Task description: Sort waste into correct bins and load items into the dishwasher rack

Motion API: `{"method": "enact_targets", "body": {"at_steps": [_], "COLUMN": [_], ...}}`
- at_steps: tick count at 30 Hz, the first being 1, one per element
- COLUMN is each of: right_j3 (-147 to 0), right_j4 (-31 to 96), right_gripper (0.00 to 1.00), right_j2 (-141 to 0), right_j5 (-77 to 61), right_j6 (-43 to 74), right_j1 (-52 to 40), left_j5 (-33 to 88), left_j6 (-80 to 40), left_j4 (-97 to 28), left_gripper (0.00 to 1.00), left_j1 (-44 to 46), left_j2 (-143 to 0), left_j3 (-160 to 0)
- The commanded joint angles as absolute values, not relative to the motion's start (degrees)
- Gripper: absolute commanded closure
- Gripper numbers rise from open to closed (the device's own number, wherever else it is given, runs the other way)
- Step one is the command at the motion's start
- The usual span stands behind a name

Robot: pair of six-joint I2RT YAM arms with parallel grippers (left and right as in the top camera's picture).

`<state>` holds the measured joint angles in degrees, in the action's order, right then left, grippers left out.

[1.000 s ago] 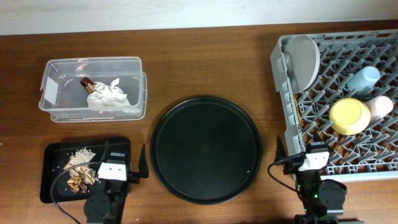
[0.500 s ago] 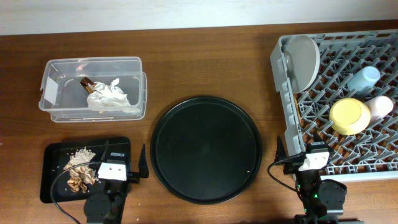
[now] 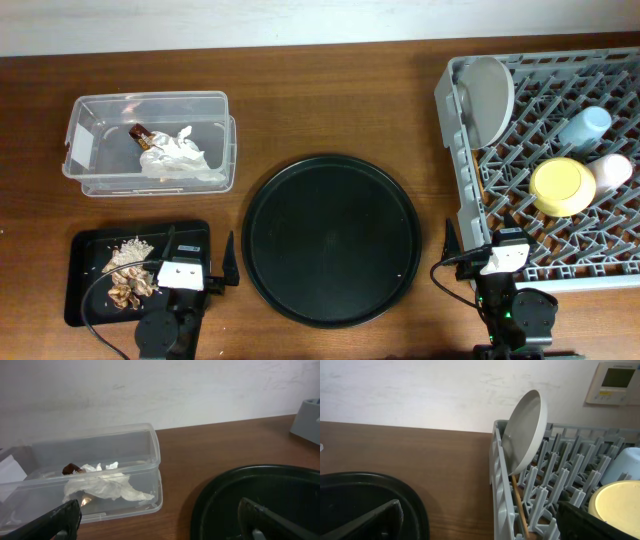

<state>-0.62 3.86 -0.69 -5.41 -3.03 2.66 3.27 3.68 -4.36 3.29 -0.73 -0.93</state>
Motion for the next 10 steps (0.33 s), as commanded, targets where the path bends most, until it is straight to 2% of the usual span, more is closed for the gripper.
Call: {"method": "enact_targets", "body": {"at_steps": [1,10], "right_j3": [-0.32,-0.32], "right_j4": [4.12,4.12], "right_gripper": [0.01,0.01], "right_j2": [-0.30,-0.30], "right_j5": [-4.89,-4.89], "right_j6": [-3.01,-3.01], "right_j1": [3.03,3.03], "left_j5": [4.10,4.10], "left_j6": [4.62,4.62], "left_j4": [-4.36,-4.36], "left_gripper": [0.01,0.01], "left_j1": [2.94,2.94], "left_j2": [-0.30,-0.30], "left_j3": [-0.47,-0.47]}}
